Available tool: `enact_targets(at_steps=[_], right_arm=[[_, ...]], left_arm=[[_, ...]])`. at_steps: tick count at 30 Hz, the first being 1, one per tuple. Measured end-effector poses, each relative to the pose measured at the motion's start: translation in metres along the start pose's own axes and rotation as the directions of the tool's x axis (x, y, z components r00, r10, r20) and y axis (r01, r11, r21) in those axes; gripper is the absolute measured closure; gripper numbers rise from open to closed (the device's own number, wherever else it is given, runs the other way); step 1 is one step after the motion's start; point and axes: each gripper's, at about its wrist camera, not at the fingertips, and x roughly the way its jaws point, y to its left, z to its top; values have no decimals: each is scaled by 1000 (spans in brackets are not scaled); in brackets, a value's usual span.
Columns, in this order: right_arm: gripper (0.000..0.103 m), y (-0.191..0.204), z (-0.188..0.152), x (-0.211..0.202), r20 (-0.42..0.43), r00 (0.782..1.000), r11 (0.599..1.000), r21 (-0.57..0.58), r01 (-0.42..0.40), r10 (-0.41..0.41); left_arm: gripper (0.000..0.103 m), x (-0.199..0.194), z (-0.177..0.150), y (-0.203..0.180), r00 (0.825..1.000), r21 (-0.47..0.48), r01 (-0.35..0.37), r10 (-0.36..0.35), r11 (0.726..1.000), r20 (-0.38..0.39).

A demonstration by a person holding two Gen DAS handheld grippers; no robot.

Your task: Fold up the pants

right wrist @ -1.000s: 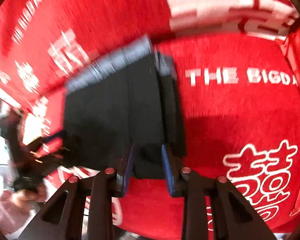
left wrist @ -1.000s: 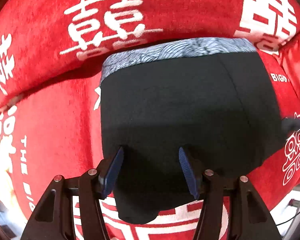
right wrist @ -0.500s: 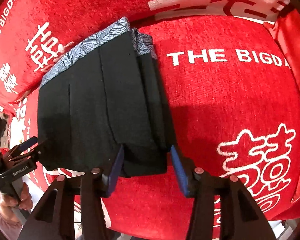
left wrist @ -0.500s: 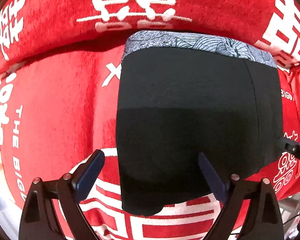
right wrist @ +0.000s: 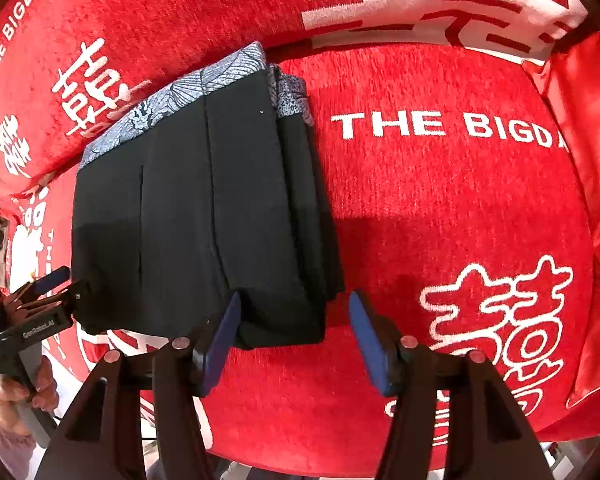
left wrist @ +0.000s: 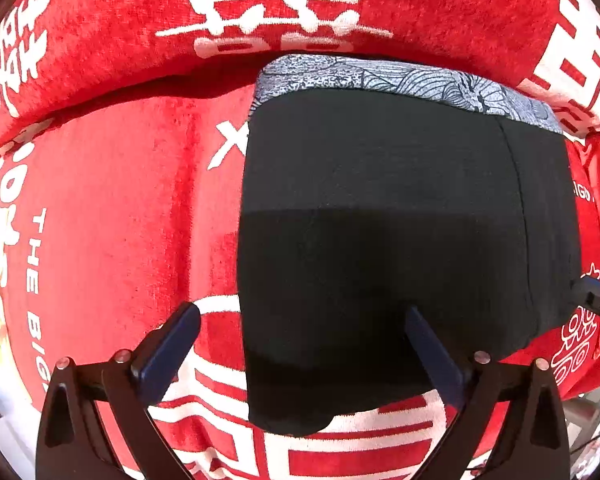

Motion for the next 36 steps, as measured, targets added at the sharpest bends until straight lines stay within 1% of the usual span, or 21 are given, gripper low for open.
enact_targets(at_steps=[3, 8, 11, 13, 17, 18, 20, 21, 22, 25, 27, 29, 31, 32, 34, 35, 36], right_arm=[[40, -1, 1, 0, -4, 1000, 1000, -3, -6, 6], [33, -3, 5, -2, 12, 1000, 1000, -1, -15, 15], [27, -3, 10, -6, 35, 998, 999, -15, -41, 42], [24, -5, 15, -7, 47, 997, 998, -25, -62, 63], [24, -13, 22, -4, 50, 992, 994, -22, -111, 112], [24, -15, 23, -2, 47, 991, 992, -22, -127, 128], [23, -19, 26, 3, 36, 986, 986, -27, -165, 166], [23, -21, 28, 6, 25, 982, 982, -33, -185, 186], [23, -23, 30, 8, 17, 978, 978, -41, -206, 207], [22, -30, 36, 20, -16, 964, 963, -49, -265, 265], [22, -36, 42, 30, -41, 948, 947, -37, -318, 316], [22, -42, 48, 37, -55, 927, 928, -12, -373, 372], [22, -46, 52, 42, -70, 885, 888, 6, -461, 460], [21, -48, 54, 46, -80, 869, 872, 6, -489, 488], [21, -55, 53, 55, -88, 853, 857, 9, -516, 514], [21, -60, 52, 62, -98, 838, 843, 21, -538, 537], [21, -63, 51, 65, -97, 819, 824, 28, -566, 566]], left_arm=[[1, 1, 0, 2, 1000, -15, 12, -12, 1000, -7], [1, 6, 2, 3, 1000, -10, 21, -21, 1000, -15], [1, 11, 5, 8, 998, -29, 50, -51, 998, -35], [1, 15, 7, 12, 995, -45, 84, -86, 995, -48], [1, 24, 11, 22, 986, -86, 145, -152, 986, -74], [1, 22, 14, 24, 984, -90, 159, -165, 983, -70], [1, 16, 17, 28, 985, -68, 167, -169, 984, -23], [1, 10, 21, 30, 985, -42, 173, -173, 984, 12], [1, 6, 25, 32, 982, -21, 188, -188, 982, 34], [1, 9, 40, 38, 971, 2, 237, -236, 972, 44], [1, 18, 50, 38, 958, 16, 284, -285, 959, 19], [1, 28, 57, 41, 953, 30, 303, -304, 952, 5], [1, 33, 60, 45, 941, 38, 339, -339, 940, 4], [1, 36, 62, 47, 931, 34, 366, -366, 930, 1], [1, 48, 66, 56, 905, 14, 425, -425, 905, -17], [1, 56, 68, 60, 897, 4, 440, -440, 898, -32], [1, 56, 67, 56, 898, 5, 440, -439, 898, -40]])
